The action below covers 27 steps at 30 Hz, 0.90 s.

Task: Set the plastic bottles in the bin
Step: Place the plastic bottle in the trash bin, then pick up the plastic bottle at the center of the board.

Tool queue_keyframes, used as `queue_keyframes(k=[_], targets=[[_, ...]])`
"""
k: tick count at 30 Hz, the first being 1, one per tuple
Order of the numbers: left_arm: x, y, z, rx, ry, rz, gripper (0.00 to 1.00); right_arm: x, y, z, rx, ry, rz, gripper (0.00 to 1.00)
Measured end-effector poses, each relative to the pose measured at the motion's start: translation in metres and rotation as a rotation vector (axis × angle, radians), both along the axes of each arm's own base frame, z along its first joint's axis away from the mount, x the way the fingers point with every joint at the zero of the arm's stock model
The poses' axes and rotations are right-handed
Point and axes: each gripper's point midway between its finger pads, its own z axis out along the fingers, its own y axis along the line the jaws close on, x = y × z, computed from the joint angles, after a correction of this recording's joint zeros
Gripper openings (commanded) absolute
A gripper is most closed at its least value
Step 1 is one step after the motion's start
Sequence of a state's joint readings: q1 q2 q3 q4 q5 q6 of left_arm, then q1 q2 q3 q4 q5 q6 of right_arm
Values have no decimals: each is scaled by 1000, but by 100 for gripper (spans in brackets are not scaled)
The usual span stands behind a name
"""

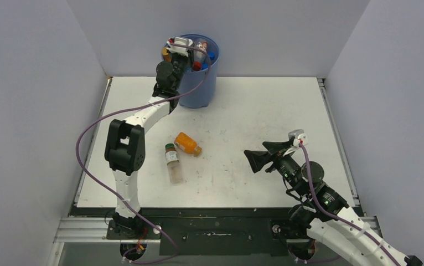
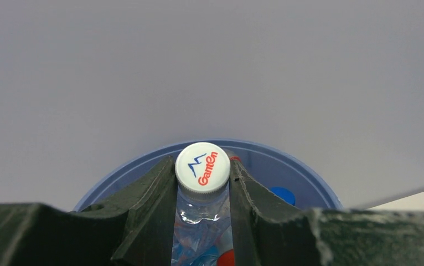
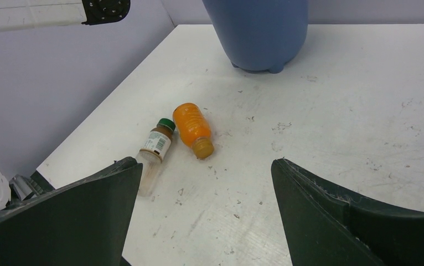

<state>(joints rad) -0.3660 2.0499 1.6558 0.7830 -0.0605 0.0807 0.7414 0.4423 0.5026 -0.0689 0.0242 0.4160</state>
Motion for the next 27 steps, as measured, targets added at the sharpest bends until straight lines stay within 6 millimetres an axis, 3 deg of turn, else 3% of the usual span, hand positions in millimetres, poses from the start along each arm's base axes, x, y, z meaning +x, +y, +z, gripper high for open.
queue_keyframes(k=[2,3,6,11,14,16,22,25,27], targets=[[0,1,1,-13,4,-3,50,0,0,0,0,0,0,90],[0,2,1,-17,4,-4,61,0,0,0,0,0,0,90],[-5,1,-3,-26,22,-24,73,0,0,0,-1,1,0,90],[-13,0,-16,-26,64,-34,80,0,0,0,-1,1,0,90],[-20,3,-8,-30,64,-35,82,-1,0,-2,-6,6,0,90],[-28,6,6,-38,44,-35,83,-1,-1,-3,-8,8,0,90],[-68,18,73,-84,-62,-40,85,-3,-3,0,1,0,0,90],[-102,25,105,-137,-99,-49,85,-3,-3,0,4,4,-2,90],[-136,30,118,-183,-92,-66,90,-3,-2,-1,8,11,-2,90]])
